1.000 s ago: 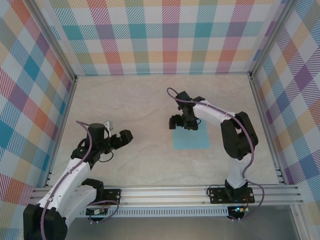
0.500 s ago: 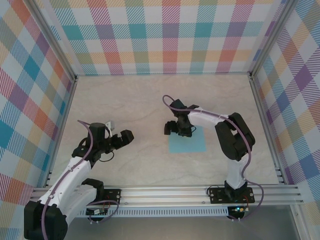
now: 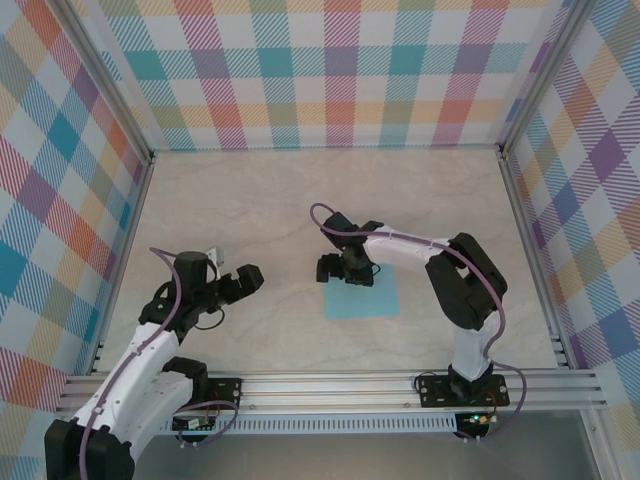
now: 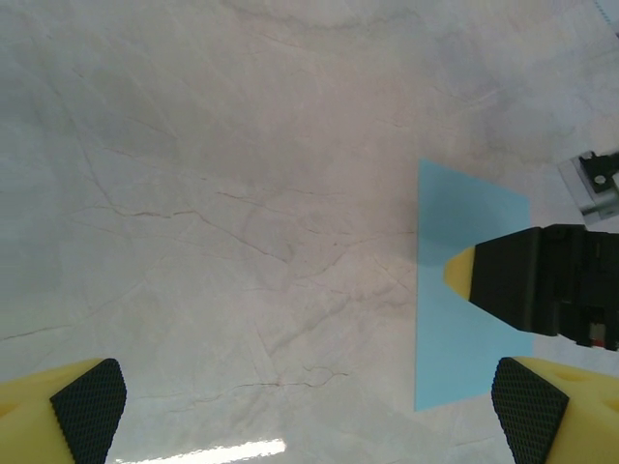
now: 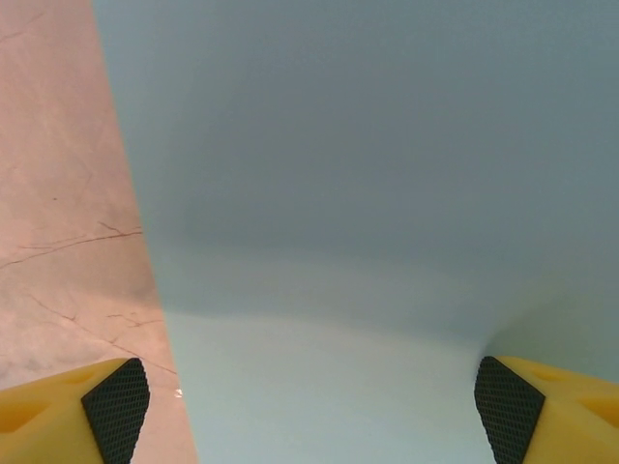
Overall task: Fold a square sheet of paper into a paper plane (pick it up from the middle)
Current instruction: Move the square sheet of paper to the center of the table.
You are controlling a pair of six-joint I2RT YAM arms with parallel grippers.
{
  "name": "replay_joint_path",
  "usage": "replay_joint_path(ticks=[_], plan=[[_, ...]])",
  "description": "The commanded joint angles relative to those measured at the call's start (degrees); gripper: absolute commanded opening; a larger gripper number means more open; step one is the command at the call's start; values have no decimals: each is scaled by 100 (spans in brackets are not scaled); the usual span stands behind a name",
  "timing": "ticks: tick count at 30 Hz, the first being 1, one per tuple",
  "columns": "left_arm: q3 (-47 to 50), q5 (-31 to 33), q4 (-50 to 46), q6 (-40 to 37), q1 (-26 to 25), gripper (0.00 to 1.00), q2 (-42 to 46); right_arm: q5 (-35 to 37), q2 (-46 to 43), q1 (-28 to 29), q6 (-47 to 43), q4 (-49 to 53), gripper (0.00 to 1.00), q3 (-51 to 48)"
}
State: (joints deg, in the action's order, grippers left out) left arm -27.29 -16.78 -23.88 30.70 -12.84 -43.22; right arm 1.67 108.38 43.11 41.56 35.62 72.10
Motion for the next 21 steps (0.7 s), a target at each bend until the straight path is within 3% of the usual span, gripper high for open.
replay_joint_path(ticks=[1,12,21], plan=[[129,265,-225,102,-52,100,186,281,19,-95,-66,285,91,268],[-147,492,-539,129,-52,100,462,-550,887,-76,-26,-133,88,311],[-115,243,-533,44,-52,100,682,-567,682,365,1091,-682,87,-416]])
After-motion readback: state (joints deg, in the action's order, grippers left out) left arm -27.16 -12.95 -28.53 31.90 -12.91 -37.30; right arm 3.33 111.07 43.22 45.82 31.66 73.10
